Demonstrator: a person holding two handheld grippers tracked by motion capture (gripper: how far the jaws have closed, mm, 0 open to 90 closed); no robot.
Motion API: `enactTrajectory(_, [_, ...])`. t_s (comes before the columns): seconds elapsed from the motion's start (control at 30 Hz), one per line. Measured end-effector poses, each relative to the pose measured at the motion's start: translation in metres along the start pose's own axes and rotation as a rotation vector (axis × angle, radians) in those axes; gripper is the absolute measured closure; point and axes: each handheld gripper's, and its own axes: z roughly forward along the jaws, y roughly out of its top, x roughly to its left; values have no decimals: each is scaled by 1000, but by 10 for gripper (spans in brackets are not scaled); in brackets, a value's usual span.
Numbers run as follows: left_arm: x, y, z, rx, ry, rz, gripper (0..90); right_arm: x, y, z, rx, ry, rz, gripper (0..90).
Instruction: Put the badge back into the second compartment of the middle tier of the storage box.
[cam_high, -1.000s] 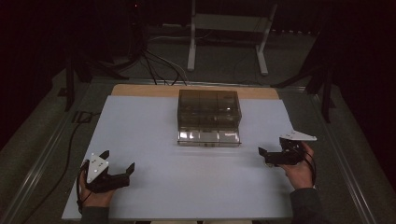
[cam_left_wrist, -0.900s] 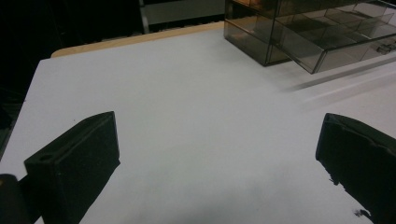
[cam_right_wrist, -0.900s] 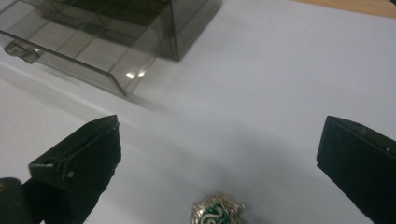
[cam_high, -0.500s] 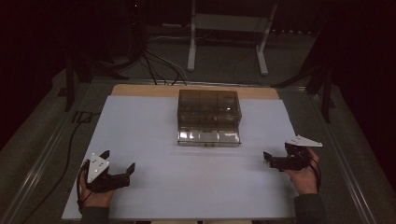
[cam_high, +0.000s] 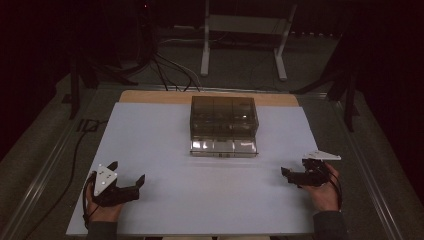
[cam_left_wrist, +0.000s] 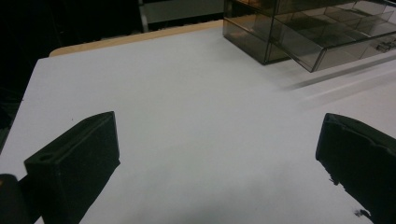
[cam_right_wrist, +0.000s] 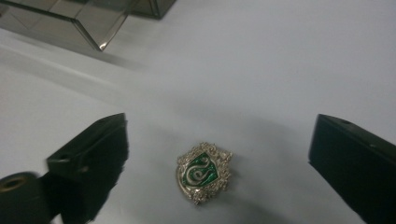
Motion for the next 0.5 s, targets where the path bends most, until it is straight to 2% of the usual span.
enactTrajectory(0.07, [0,0,0,1,0,1,6,0,0,0,7,0,-2,95])
enactTrajectory(0.1, [0,0,0,1,-1,0,6,1,0,2,24,-17,-2,132])
enactTrajectory(0.27, [0,0,0,1,-2,-2,6,-1,-2,6,64,4,5,232])
enactTrajectory(0.33, [0,0,0,1,-2,-1,6,-1,-3,10,90,17,0,339])
enactTrajectory(0.43, [0,0,0,1,-2,-1,6,0,-3,11,93,16,1,356])
enactTrajectory(0.47, [0,0,1,2,-3,-1,6,1,-4,14,117,21,-6,430])
enactTrajectory(0.5, [0,0,1,3,-3,0,6,0,-4,15,125,21,-7,453])
